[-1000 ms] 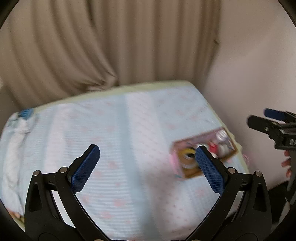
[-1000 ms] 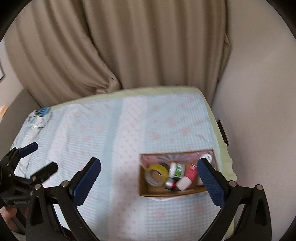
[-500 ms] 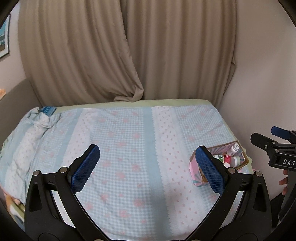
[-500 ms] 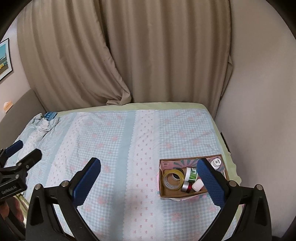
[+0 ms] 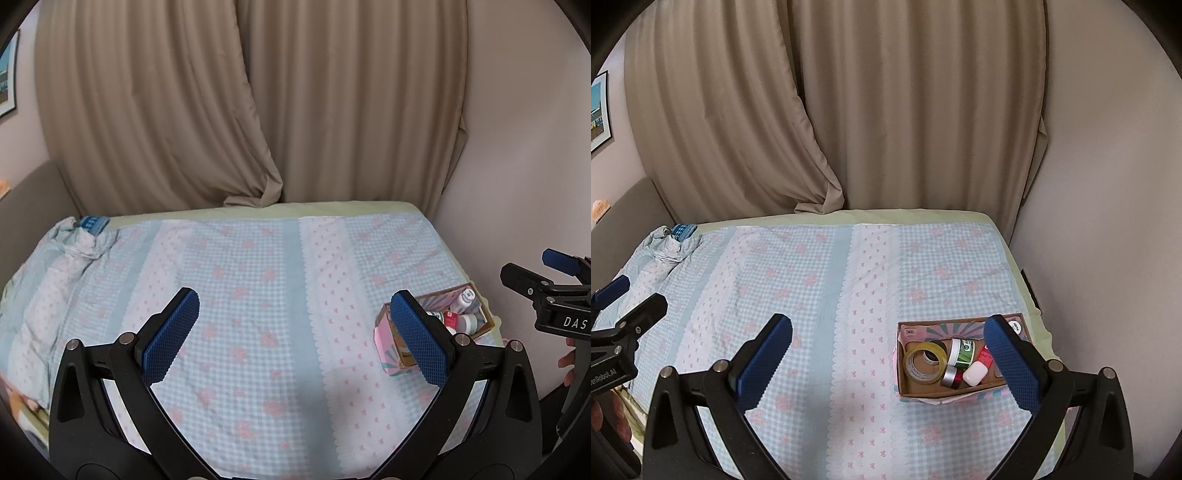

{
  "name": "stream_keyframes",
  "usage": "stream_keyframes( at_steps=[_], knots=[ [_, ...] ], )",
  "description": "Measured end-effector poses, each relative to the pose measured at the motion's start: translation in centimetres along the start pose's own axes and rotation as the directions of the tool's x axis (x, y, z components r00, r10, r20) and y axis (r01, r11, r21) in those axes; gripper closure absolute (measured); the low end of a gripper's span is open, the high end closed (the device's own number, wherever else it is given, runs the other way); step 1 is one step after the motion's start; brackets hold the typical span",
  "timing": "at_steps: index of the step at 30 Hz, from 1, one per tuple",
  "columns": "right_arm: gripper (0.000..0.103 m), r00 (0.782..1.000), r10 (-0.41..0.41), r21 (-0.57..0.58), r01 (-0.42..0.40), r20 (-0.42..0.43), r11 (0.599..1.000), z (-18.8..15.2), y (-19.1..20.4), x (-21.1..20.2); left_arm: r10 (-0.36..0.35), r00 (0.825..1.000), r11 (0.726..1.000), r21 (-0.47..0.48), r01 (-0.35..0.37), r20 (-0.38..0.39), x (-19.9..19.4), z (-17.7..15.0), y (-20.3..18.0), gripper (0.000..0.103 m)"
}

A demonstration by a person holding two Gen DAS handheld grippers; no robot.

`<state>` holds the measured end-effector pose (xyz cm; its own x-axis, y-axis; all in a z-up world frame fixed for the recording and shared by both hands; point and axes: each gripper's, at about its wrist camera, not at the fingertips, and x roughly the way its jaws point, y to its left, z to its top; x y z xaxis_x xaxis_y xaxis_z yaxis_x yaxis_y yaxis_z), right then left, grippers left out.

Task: Organize rigid objects

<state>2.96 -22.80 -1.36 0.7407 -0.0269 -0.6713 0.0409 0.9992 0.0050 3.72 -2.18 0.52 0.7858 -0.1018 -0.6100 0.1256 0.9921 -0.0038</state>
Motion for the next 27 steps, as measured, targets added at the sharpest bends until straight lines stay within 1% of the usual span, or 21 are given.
stream_keyframes(
  at_steps=[27],
  knots=[
    [0.0, 1.0, 0.0, 0.002, 0.0, 0.001, 1.0, -0.05, -0.03, 0.15, 0.014, 1.0, 1.0, -0.004, -0.014, 0.002, 0.11, 0.04, 0.2, 0.0]
  ],
)
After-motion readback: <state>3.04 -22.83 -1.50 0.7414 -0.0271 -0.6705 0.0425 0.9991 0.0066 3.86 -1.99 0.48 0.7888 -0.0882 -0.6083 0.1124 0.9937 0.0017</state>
